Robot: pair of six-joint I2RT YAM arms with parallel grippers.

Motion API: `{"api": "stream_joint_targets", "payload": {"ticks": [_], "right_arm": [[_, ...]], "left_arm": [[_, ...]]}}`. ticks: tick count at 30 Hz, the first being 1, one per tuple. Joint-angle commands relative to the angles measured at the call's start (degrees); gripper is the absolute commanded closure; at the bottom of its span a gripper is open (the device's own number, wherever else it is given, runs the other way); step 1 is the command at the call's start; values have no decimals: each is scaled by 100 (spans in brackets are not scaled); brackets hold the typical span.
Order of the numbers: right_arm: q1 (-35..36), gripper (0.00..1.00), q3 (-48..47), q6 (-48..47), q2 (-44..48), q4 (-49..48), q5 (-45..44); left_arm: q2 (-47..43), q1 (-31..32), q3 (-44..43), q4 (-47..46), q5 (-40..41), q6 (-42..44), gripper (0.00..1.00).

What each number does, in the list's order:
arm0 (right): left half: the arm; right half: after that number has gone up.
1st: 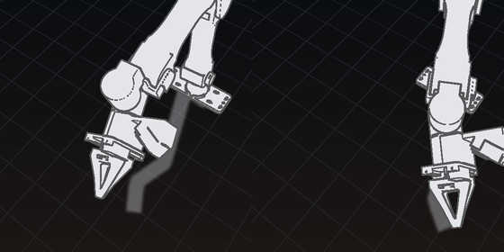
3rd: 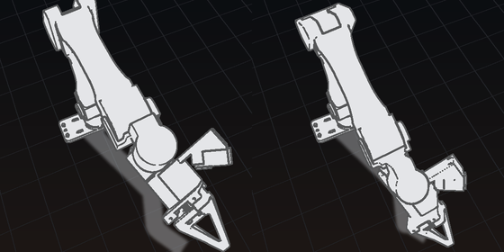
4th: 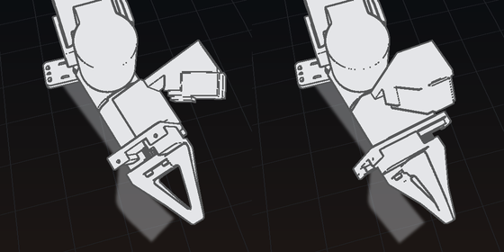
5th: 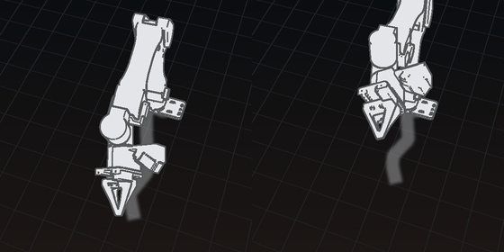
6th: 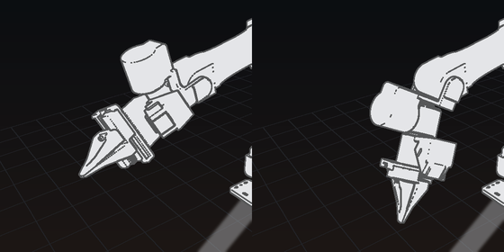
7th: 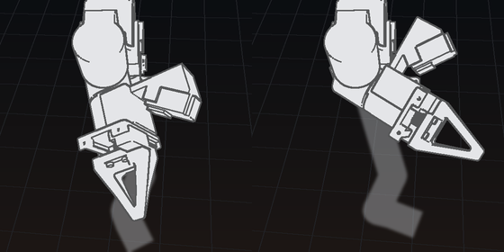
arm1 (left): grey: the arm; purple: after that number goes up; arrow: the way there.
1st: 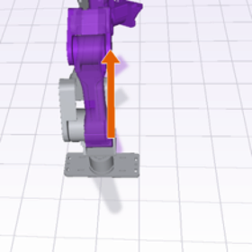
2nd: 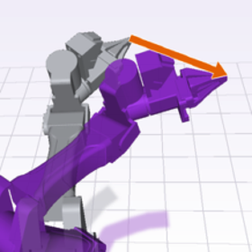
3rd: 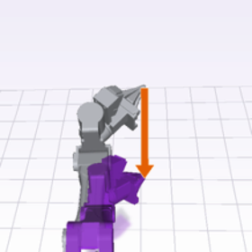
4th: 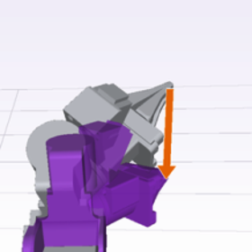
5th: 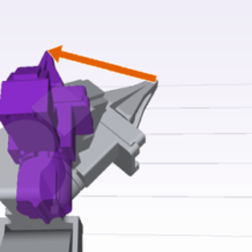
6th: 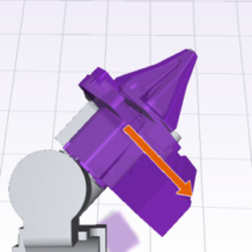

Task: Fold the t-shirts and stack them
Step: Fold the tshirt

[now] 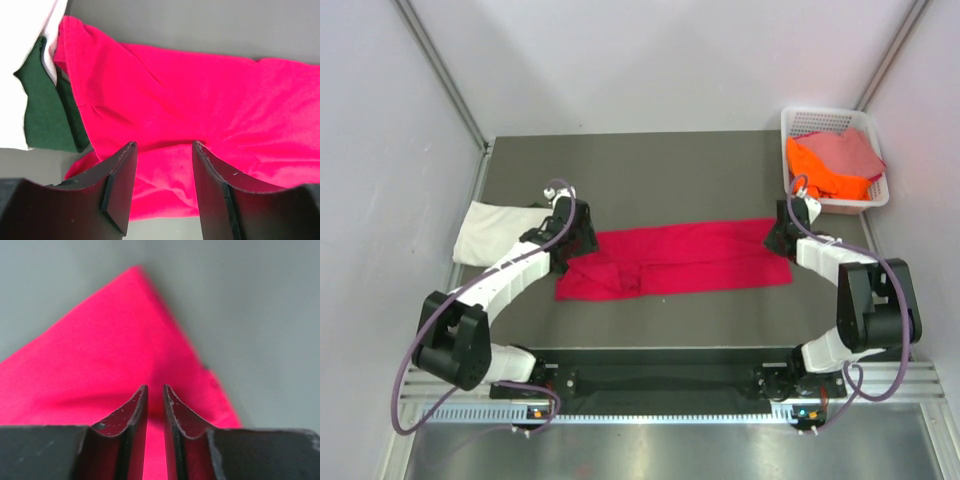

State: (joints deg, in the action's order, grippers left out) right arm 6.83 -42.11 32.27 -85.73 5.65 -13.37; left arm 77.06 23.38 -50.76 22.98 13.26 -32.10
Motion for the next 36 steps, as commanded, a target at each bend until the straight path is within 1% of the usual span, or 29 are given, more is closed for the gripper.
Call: {"api": "stream_joint_targets", "payload": {"ticks": [1, 6, 10, 12, 13, 14, 15, 17, 18, 19, 20, 22, 23, 27, 29, 31, 36], "right_arm": [[-331, 83, -35, 323, -84, -20, 36], [-428, 82, 44, 377, 240, 112, -332], [-349, 70, 115, 105, 724, 15, -404], [-130, 68, 80, -167, 943, -72, -238], [-34, 63, 71, -273, 997, -151, -71], [54, 62, 71, -370, 1023, -222, 139], [255, 62, 19, -466, 1041, -292, 559], [502, 60, -43, -529, 1006, -354, 878], [756, 59, -95, -546, 928, -467, 1288], [889, 59, -131, -538, 866, -521, 1510], [1195, 59, -235, -512, 822, -521, 1747], [1556, 58, -368, -476, 637, -669, 1890], [1924, 58, -490, -441, 567, -714, 2003], [2664, 57, -816, -108, 6, -1074, 2303], [3015, 57, -1078, 33, -241, -1197, 2400], [3210, 57, -1273, 130, -619, -1276, 2444], [3755, 57, -1818, 543, -1374, -1619, 2593]], "left_arm": [[72, -228, 189, -522, -323, -147, 47], [520, -632, 172, -348, -359, -376, 47], [644, -633, 119, -294, -438, -350, 47], [583, -633, 128, -312, -429, -297, 47], [556, -633, 119, -303, -420, -262, 47], [486, -633, 111, -294, -429, -236, 48], [460, -633, 102, -286, -429, -210, 48], [416, -624, 67, -286, -517, -131, 48], [407, -624, 40, -294, -561, -130, 49], [415, -624, 40, -312, -648, -121, 50], [433, -624, 40, -355, -718, -113, 50], [485, -624, 14, -347, -833, -86, 51], [555, -624, 14, -347, -877, -95, 51], [688, -641, 136, -461, -886, -104, 52], [810, -650, 146, -496, -939, -139, 56], [898, -659, 146, -505, -895, -182, 58], [1048, -834, 154, -391, -378, -349, 59]]}}
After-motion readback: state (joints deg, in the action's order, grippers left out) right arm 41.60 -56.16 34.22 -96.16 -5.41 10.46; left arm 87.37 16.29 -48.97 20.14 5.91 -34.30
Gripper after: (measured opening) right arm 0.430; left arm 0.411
